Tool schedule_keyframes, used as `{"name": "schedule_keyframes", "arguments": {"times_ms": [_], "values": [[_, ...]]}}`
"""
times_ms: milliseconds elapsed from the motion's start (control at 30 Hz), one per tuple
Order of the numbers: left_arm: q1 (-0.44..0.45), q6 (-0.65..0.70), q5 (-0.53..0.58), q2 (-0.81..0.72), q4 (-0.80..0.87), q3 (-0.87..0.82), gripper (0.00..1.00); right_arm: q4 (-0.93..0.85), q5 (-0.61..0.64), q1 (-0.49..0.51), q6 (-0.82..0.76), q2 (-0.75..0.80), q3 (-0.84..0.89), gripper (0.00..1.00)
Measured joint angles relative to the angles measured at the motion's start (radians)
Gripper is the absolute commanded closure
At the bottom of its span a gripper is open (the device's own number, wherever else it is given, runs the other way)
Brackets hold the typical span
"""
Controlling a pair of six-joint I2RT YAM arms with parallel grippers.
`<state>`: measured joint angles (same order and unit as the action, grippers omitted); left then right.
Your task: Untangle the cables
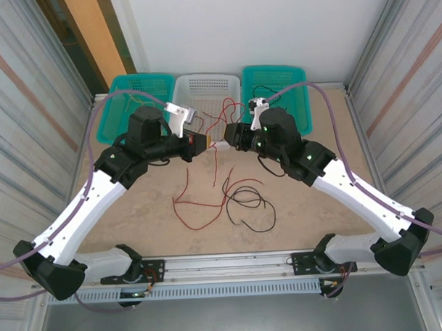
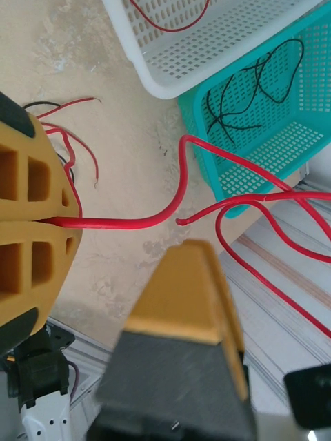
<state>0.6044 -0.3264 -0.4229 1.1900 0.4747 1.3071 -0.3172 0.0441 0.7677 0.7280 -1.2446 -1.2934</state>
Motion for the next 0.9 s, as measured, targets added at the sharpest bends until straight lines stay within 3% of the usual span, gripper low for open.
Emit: {"name": "schedule_keyframes", "arguments": {"times_ms": [333, 567, 900], "values": [[0.0, -0.004, -0.034, -0.01, -0.008, -0.016, 1.0, 0.021, -0.041, -0.028, 0.033, -0.051, -0.006, 0.66], [0.001, -0.011, -0.048, -0.011, -0.015, -0.034, 1.0, 0.037, -0.055, -0.029, 0.051, -0.06, -0.006, 0.98], [0.005, -0.005, 0.046, -0.014, -0.032, -0.065, 1.0, 0.135, -0.167, -0.028, 0.054, -0.01, 0.035, 1.0]]}}
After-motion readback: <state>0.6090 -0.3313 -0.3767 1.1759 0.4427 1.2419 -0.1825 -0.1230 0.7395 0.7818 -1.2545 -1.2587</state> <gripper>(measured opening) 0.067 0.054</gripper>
